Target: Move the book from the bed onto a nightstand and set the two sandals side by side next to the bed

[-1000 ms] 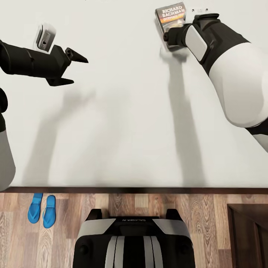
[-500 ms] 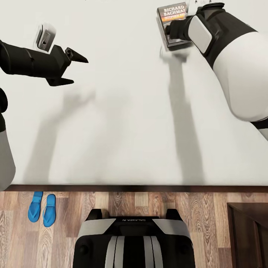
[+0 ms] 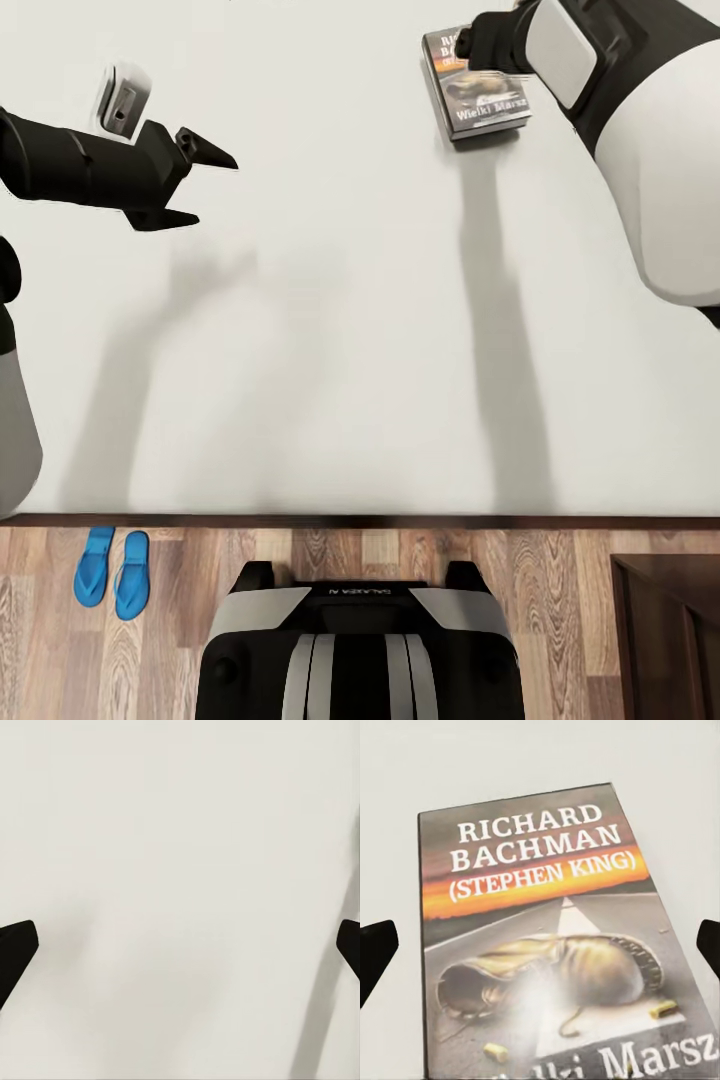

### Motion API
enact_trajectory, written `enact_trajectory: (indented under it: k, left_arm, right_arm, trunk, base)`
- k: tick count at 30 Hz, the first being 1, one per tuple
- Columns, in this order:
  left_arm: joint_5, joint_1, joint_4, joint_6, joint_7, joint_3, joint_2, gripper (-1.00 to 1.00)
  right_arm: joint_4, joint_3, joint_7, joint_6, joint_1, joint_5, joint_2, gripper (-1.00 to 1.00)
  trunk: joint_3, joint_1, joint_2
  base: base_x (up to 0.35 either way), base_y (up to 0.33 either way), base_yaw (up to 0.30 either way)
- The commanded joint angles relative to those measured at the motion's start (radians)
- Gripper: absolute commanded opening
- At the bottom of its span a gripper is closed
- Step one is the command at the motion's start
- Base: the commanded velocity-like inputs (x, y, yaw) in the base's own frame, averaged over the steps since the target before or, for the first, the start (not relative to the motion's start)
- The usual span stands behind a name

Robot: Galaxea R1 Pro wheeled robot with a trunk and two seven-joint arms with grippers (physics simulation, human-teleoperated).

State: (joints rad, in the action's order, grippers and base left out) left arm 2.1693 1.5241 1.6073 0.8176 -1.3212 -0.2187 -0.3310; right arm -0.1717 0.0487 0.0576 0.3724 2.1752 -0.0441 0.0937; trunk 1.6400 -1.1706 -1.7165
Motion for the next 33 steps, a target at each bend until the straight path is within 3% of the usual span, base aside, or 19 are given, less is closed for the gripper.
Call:
enact_trajectory:
  k: [1,15,20,23,33]
  left_arm:
    - [0.006,0.001,0.0,0.008,-0.008,0.0,-0.001,1.0]
    - [0.006,0.001,0.0,0.008,-0.009,-0.003,-0.001,1.0]
    - [0.006,0.001,0.0,0.008,-0.009,-0.003,-0.001,1.0]
    - [0.006,-0.016,-0.015,0.003,0.002,0.006,-0.013,1.0]
    - [0.006,-0.023,-0.015,0.003,0.002,0.006,-0.013,1.0]
  right_arm:
    - [-0.002,0.005,0.002,0.006,0.001,-0.005,0.001,1.0]
    - [0.001,0.003,0.002,0.004,-0.005,-0.008,0.0,1.0]
    - [-0.001,0.002,0.001,-0.005,-0.012,-0.012,0.001,1.0]
    - [0.0,-0.001,-0.007,-0.011,-0.009,-0.018,0.017,1.0]
    - [0.0,-0.001,-0.007,-0.011,-0.009,-0.018,0.017,1.0]
  trunk:
    - [0.0,0.0,0.0]
    - [0.0,0.0,0.0]
    - [0.0,0.0,0.0]
    - [0.0,0.0,0.0]
    - [0.0,0.0,0.0]
  base:
    - [0.257,0.0,0.0]
    - [0.264,0.0,0.0]
    - [0.07,0.0,0.0]
    - [0.0,0.0,0.0]
    - [0.0,0.0,0.0]
